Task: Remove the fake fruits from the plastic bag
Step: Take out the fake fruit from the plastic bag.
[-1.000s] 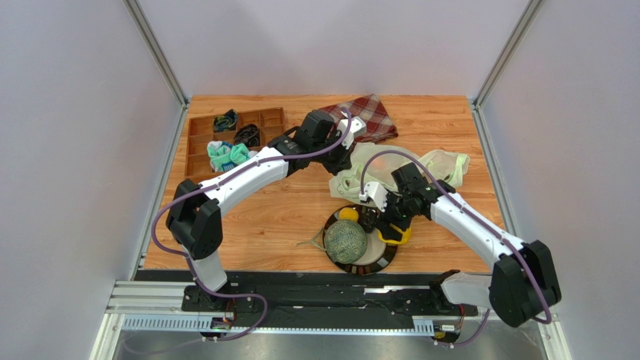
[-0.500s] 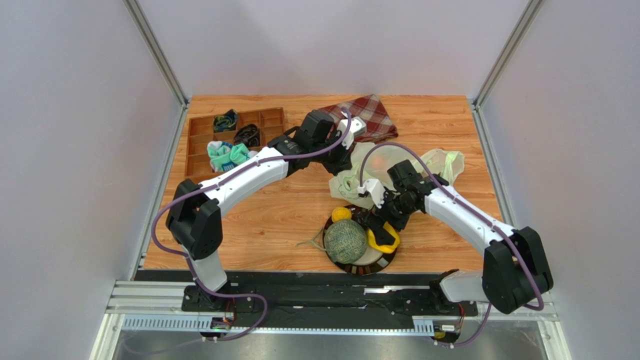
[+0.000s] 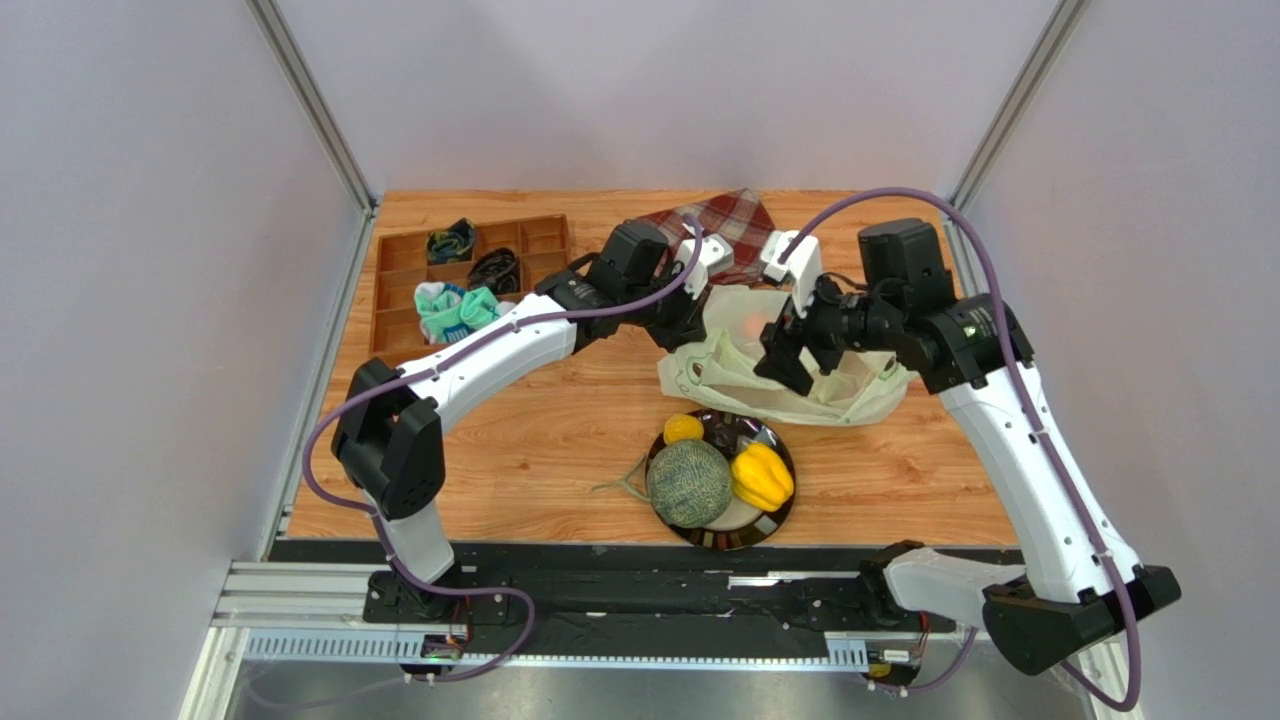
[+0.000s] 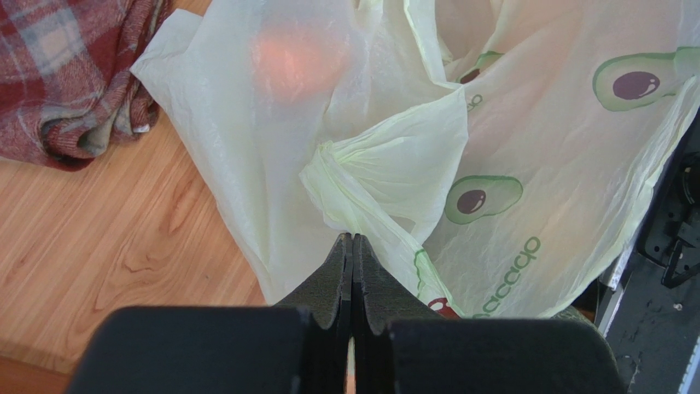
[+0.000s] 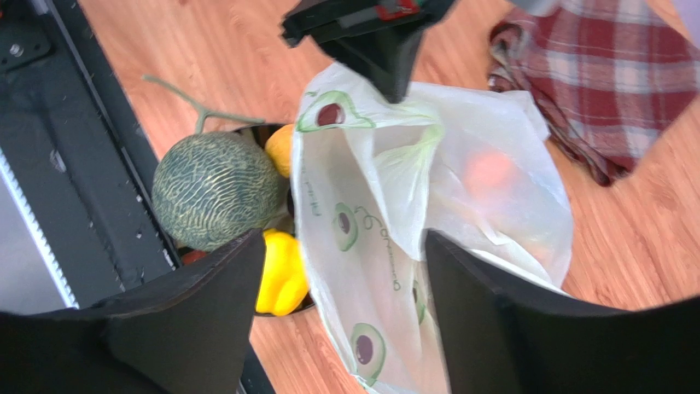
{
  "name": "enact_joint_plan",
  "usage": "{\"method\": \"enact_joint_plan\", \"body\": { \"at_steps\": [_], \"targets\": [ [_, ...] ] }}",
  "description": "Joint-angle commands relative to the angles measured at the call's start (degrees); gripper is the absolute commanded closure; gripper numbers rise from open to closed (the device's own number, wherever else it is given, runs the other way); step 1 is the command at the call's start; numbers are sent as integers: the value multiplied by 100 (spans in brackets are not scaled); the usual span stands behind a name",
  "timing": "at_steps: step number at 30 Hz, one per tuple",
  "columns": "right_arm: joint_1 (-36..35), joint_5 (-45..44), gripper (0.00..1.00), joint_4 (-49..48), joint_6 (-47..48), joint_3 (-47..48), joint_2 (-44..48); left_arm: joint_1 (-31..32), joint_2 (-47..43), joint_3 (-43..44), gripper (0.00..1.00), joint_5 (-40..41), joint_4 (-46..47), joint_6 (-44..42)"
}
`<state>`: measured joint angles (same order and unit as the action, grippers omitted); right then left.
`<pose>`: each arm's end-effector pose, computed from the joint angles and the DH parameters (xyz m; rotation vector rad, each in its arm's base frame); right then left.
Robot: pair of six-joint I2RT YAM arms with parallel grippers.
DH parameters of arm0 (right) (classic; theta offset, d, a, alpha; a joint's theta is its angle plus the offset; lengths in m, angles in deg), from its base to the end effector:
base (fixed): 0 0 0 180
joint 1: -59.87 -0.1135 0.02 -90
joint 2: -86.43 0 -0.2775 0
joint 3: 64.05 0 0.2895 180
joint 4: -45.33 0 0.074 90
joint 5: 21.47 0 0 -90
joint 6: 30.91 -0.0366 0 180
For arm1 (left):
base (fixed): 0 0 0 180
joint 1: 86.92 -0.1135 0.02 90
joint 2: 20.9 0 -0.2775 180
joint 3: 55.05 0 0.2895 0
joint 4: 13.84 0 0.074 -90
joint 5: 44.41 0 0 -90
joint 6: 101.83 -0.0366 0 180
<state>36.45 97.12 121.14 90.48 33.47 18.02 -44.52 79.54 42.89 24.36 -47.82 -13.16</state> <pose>0.2166 0.1129 0.4351 -1.2695 1.9415 0.5230 0.3207 -0.3108 0.3095 1.0426 2.0232 -0.7985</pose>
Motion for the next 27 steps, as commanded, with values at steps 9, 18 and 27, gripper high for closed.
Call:
{"method": "enact_joint_plan", "body": {
  "at_steps": [9,18,27],
  "targets": [
    [373,-1610,100,-813,945,-1471,-1166,24,-526,218,100,-57,-74,97],
    [1251,-1357,91,-936,1202,-1613,-2097,23,-1404,-494,100,280,1121,318],
    [1445,-1946,49,-2693,-695,-1042,-3038,190,-1703,-783,100,-30,1165,-342]
  ]
}}
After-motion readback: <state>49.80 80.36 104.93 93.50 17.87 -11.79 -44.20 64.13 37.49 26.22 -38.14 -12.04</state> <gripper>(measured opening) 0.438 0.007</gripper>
